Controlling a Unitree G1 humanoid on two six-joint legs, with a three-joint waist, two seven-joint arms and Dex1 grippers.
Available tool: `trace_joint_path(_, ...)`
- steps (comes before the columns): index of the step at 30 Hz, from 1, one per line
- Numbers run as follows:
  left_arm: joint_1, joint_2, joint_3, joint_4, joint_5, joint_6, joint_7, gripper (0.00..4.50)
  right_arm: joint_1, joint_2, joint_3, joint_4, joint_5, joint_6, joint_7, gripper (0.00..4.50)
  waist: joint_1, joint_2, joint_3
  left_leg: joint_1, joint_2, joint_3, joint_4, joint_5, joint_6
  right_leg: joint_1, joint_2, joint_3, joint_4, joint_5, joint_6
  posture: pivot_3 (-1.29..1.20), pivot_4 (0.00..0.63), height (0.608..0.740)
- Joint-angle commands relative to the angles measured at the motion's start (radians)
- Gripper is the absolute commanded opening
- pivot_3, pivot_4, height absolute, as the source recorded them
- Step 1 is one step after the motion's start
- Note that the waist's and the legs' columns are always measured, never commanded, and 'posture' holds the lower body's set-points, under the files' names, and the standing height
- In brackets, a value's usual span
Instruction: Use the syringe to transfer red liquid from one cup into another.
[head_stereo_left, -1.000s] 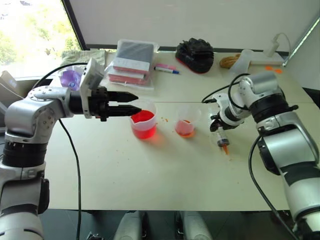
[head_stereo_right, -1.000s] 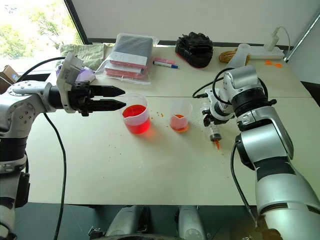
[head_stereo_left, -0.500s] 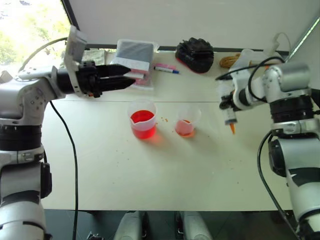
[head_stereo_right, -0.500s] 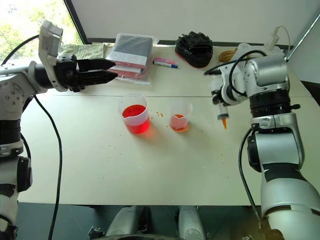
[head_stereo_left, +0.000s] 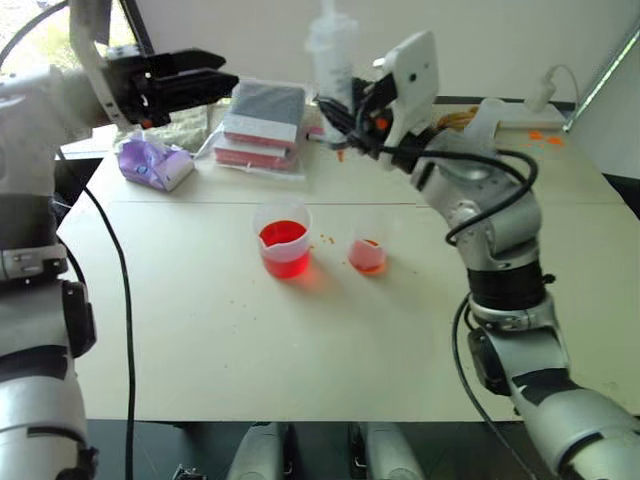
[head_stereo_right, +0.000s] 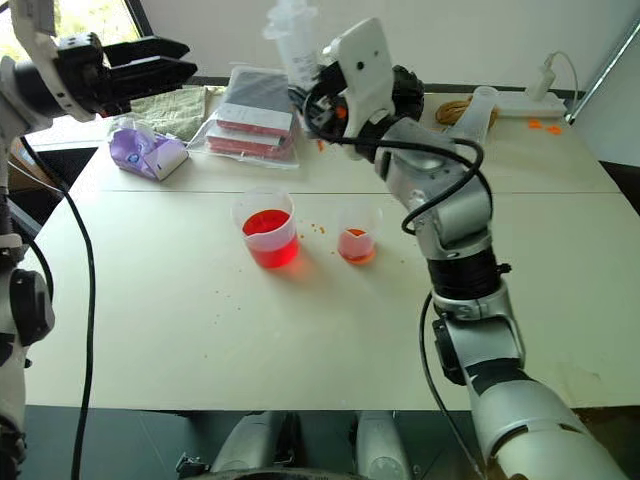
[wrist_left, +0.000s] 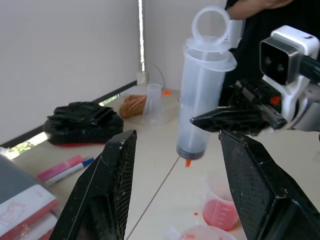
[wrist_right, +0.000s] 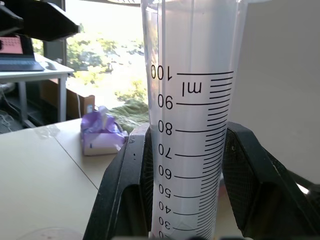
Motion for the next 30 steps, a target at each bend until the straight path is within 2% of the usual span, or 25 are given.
trace_joint_path(1,-0.049,0.042,0.043,-0.003,0.000,0.004,-0.014,2.74,-0.002,0.060,-0.025,-0.037,0.062,0.006,0.015,1.34,0.003,0.000,0.000,0.000,0.000,0.000,0.000,0.000,0.000,0.000,0.000,0.000,0.000,0.000,0.000,0.00,0.150,0.740)
trace_joint_path(4,-0.060,0.063,0.051,0.001,-0.005,0.024,-0.018,2.74,0.015,0.109,-0.029,-0.048,0.112,0.070,0.019,1.34,0.003,-0.001,0.000,0.000,0.000,-0.001,0.000,0.000,0.000,0.000,0.000,0.000,0.000,0.000,0.000,0.00,0.150,0.740)
trace_joint_path(10,-0.042,0.064,0.044,-0.056,-0.015,0.068,-0.018,2.74,0.121,0.169,0.025,-0.066,0.085,0.061,0.004,1.34,0.000,-0.002,-0.001,0.000,0.000,-0.001,0.000,0.000,0.000,0.001,0.000,0.000,0.000,0.000,0.000,0.00,0.150,0.740)
trace_joint_path(17,-0.013,0.031,0.023,-0.130,-0.032,0.127,-0.025,2.74,0.257,0.195,0.114,-0.001,-0.035,-0.108,0.028,1.34,-0.003,-0.002,-0.001,0.000,0.000,-0.001,0.000,0.000,0.000,0.001,0.001,0.000,0.000,0.000,0.000,0.00,0.150,0.740)
trace_joint_path(24,0.083,0.001,0.038,-0.260,-0.086,0.212,-0.002,2.74,0.298,0.215,0.147,0.072,-0.133,-0.280,0.029,1.34,-0.003,-0.002,-0.001,0.000,0.000,-0.002,0.000,0.001,-0.002,0.001,0.001,0.000,0.001,0.000,0.000,0.00,0.150,0.740)
trace_joint_path(30,0.175,-0.006,0.039,-0.339,-0.103,0.229,0.021,2.74,0.313,0.232,0.157,0.124,-0.180,-0.339,0.027,1.34,-0.003,-0.002,-0.001,0.001,0.000,-0.002,0.000,0.002,-0.003,0.000,0.000,0.001,0.001,0.000,0.000,0.00,0.150,0.740)
